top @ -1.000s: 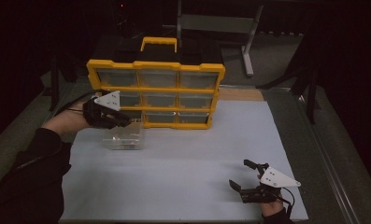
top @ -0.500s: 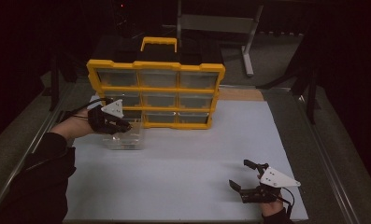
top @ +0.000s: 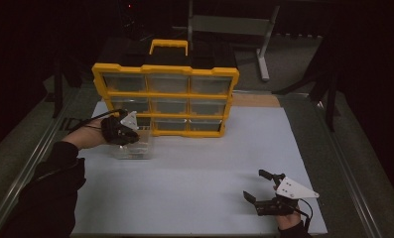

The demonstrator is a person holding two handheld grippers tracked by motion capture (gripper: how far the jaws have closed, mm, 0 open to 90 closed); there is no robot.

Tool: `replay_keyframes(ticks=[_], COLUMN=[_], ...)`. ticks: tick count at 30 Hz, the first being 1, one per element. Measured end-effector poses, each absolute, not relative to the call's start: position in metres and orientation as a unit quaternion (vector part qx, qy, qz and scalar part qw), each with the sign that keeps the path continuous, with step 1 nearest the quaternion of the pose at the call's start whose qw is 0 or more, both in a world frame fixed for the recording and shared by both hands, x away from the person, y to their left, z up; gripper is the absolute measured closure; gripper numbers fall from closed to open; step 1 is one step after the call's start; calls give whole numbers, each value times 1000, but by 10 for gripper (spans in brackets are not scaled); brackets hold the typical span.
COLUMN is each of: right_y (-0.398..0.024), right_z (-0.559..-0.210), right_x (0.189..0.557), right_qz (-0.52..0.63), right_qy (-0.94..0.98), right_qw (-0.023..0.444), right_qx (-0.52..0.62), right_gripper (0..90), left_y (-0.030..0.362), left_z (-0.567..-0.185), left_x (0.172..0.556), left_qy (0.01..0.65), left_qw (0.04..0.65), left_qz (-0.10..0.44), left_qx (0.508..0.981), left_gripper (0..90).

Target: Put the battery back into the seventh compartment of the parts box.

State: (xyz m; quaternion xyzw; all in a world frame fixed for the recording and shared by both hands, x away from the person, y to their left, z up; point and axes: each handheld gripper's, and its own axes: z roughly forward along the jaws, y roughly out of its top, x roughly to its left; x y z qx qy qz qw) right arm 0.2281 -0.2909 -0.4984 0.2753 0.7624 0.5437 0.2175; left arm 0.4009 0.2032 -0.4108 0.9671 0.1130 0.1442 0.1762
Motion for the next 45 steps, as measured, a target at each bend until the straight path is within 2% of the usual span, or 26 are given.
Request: replay_keyframes(ticks=[4, 14, 24, 28, 32, 34, 45], right_y=[-291, -291, -291, -291, -291, -291, -291], right_z=[-499, -499, -498, -498, -498, -498, -498], right_x=[228, 228, 228, 228, 228, 228, 228], right_qz=[544, 543, 543, 543, 543, 543, 543], right_qy=[763, 763, 763, 763, 763, 762, 762], right_qw=[217, 217, 217, 217, 217, 217, 217], right_qx=[276, 276, 277, 277, 277, 277, 277], right_gripper=[90, 90, 90, 90, 89, 89, 89], left_y=[201, 204, 210, 210, 210, 210, 213], left_z=[-414, -412, -400, -397, -392, -388, -373], left_x=[401, 401, 398, 398, 395, 393, 379], left_qy=[114, 116, 157, 193, 202, 202, 215], left_qw=[161, 164, 205, 217, 222, 231, 263], left_qz=[155, 154, 130, 117, 113, 111, 119], left_qx=[968, 967, 957, 950, 947, 945, 933], left_gripper=[751, 742, 384, 171, 23, 1, 0])
